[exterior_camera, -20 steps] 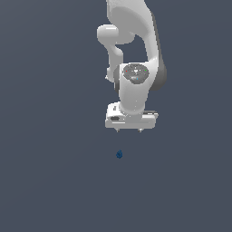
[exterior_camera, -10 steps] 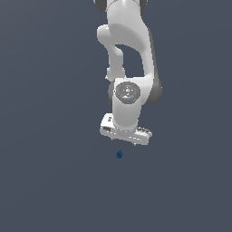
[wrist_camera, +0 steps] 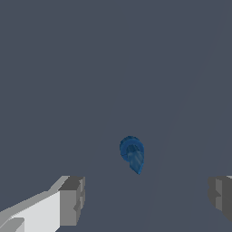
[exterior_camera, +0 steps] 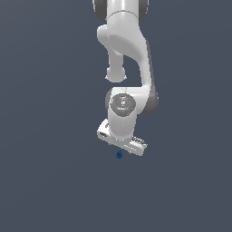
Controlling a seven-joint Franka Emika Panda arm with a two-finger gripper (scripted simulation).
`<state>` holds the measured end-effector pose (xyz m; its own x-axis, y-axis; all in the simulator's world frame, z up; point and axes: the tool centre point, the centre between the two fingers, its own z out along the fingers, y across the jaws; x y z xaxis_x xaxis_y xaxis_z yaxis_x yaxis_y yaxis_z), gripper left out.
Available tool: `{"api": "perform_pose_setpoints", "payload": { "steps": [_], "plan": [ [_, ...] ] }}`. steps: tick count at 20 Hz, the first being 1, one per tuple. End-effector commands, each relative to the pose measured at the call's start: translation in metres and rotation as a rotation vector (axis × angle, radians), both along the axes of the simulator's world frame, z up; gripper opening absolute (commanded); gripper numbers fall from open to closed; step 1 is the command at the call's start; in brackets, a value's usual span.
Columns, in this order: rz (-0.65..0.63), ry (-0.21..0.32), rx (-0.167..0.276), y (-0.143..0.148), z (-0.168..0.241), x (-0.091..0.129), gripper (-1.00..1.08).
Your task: Pick up the object and move it to a goal position.
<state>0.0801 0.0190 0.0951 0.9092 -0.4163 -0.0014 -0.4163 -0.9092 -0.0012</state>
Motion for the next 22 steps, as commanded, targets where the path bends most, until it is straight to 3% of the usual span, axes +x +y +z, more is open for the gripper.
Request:
{"api": "perform_pose_setpoints", "payload": {
  "steps": [1, 22],
  "plan": [
    [-0.017, -0.001, -0.001, -0.001, -0.002, 0.002, 1.00],
    [-0.020, -0.001, -0.002, -0.002, -0.053, 0.003, 1.00]
  ]
}}
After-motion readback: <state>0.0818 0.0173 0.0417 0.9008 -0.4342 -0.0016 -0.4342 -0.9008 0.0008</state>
